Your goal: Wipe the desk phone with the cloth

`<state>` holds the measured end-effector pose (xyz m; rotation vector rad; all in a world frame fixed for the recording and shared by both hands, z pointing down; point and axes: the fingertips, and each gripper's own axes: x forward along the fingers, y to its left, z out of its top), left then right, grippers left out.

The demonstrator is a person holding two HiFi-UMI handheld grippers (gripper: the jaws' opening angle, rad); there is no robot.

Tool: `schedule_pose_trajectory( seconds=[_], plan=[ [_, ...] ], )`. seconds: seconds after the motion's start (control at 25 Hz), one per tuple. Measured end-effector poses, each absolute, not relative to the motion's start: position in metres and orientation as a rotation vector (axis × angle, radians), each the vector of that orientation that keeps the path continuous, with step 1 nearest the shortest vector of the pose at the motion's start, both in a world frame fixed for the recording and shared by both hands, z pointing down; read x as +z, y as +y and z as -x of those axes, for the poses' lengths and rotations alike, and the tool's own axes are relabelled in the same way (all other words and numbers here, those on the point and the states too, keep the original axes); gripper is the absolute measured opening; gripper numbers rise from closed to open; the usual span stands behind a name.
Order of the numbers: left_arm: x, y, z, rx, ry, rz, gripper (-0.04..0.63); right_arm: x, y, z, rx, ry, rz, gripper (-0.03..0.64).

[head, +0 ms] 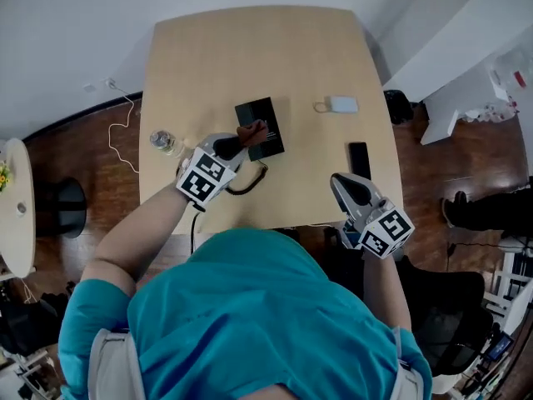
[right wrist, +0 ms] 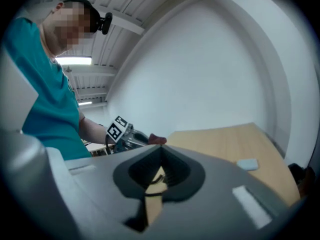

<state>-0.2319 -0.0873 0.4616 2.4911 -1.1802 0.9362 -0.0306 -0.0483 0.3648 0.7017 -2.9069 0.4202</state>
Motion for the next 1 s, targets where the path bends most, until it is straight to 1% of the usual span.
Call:
schedule_pose_trajectory(
  seconds=[0.12,0.24,0.48,0.6,0.72,1.0],
  plan=[
    [0.498,-0.14,0.22,1.172,-1.239,-2.386,0.094,0.372,-0.078,0.012,0.418,-2.952,-0.625,0.002],
    [0.527,-0.189,0.224,1.453,-1.324,-2.293,0.094,0.383,-0.103,0.004,0.402,-2.974,-0.48,0.002],
    [0.567,-0.254,0.239,1.801,-1.352,-2.165,0.094,0.401,-0.148,0.004,0.429,-2.981,-0.405,0.002],
    [0.581,-0.257,0.234,1.934,-1.329,-2.159,0.097,0.41,-0.152,0.005,0.476,-2.962,-0.437,0.002],
    [0.576,-0.253,0.227,1.983,-1.295,-2.217,0.097,0.412,-0.151,0.012,0.505,-2.936,-0.476,0.002],
    [0.611,-0.182,0.192,2.101,-1.012,-2.353,0.097,0.42,-0.139,0.029,0.506,-2.911,-0.494,0.002]
  ],
)
